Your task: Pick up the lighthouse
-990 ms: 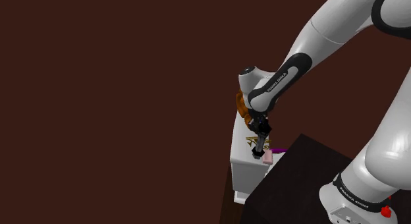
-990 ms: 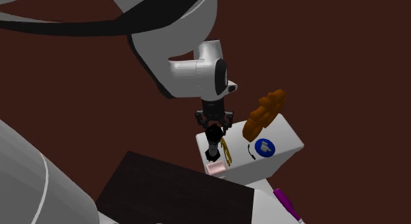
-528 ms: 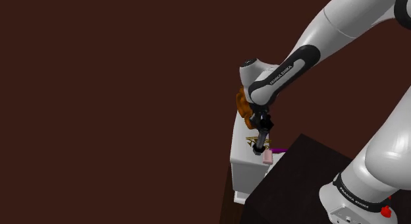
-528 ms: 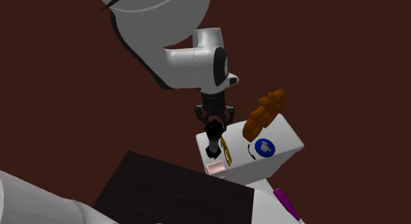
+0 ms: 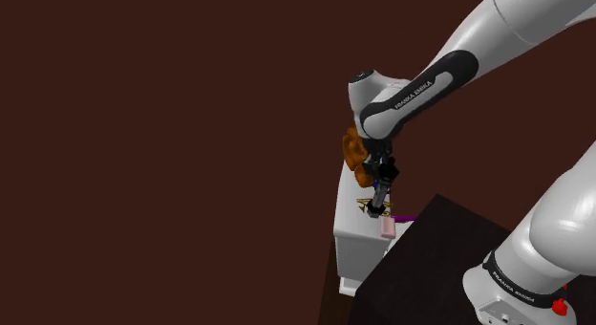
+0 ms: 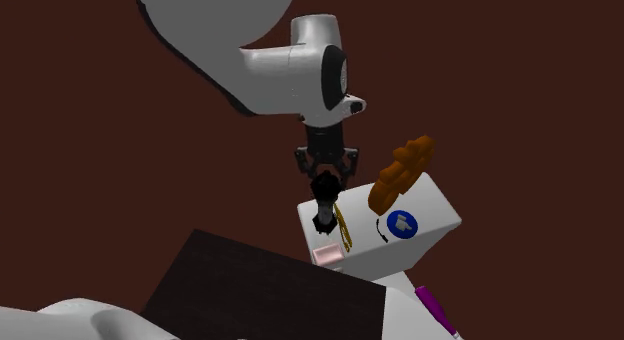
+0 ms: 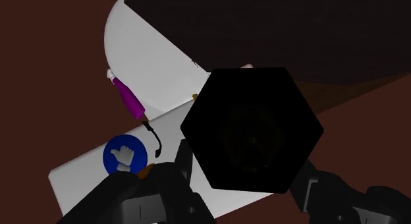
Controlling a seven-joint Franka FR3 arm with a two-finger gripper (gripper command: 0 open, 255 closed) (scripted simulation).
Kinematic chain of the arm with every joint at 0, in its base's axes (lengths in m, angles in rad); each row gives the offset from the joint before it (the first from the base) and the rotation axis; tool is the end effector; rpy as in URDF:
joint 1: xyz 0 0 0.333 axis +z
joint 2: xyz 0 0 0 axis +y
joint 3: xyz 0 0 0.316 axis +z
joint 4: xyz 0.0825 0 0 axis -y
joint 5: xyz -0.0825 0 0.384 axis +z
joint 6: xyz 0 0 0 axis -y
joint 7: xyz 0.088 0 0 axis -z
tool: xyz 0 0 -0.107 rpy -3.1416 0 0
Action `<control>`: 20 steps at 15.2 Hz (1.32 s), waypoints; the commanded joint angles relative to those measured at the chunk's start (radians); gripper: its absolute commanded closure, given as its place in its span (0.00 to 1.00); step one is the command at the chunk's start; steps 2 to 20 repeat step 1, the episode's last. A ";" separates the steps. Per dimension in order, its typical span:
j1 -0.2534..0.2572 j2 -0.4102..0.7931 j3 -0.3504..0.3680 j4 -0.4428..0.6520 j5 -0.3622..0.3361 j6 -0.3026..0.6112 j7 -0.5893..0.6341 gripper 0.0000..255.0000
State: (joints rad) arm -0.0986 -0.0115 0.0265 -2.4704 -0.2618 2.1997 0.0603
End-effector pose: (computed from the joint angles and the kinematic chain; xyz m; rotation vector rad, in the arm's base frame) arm 0.4419 -0.0410 0.2788 2.9273 0.0728 -0.3818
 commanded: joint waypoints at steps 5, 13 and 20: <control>-0.001 -0.009 -0.001 0.000 0.002 -0.008 -0.004 1.00; -0.001 -0.009 -0.001 0.000 0.002 -0.008 -0.004 1.00; -0.001 -0.009 -0.001 0.000 0.002 -0.008 -0.004 1.00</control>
